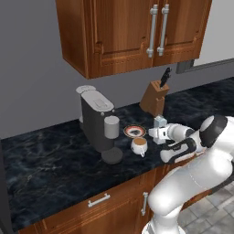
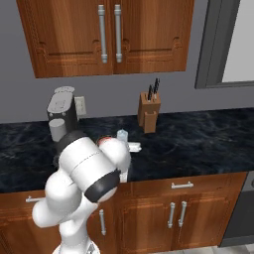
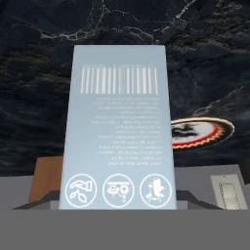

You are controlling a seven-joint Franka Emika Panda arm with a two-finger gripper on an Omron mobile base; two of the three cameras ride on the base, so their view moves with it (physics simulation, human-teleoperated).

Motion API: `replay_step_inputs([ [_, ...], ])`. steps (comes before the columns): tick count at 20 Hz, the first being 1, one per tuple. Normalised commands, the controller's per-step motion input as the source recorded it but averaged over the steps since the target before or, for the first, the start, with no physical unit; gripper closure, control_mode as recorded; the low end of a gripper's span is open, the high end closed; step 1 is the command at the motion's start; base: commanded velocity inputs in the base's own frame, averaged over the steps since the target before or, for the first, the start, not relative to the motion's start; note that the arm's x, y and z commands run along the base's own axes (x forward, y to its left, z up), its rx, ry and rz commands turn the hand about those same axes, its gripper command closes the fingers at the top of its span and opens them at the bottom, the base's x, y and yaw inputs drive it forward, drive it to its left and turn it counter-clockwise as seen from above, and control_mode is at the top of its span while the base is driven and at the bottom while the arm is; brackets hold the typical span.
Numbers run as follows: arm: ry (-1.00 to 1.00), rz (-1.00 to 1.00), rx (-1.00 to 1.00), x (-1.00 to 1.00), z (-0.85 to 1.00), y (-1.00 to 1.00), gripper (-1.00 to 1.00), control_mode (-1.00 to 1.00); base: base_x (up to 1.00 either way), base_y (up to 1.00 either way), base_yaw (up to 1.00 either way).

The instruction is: Take a sugar cube from the saucer and place it inside the coffee. Then, grab milk from the fridge and place it next to the coffee on the counter to sweeten the coffee.

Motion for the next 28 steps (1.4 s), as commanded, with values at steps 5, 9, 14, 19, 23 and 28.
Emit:
replay_step_inputs([
  [5,0.00,0.00,0.00,0.07,-0.15,-0.14,1.00,-1.00,0.00,0.00,0.00],
  [9,0.00,0.00,0.00,0.15,-0.08,-0.13,-1.00,-1.00,0.00,0.00,0.00],
  [14,0.00,0.00,0.00,0.01,-0.01,-0.05,-1.00,-1.00,0.00,0.00,0.00],
  [19,-0.08,0.00,0.00,-0.27,0.16,0.00,-1.00,-1.00,0.00,0.00,0.00],
  [23,-0.17,0.00,0.00,-0.16,0.37,0.00,-1.00,-1.00,0.00,0.00,0.00],
  [28,-0.15,0.00,-0.01,-0.19,0.70,0.00,-1.00,-1.00,0.00,0.00,0.00],
])
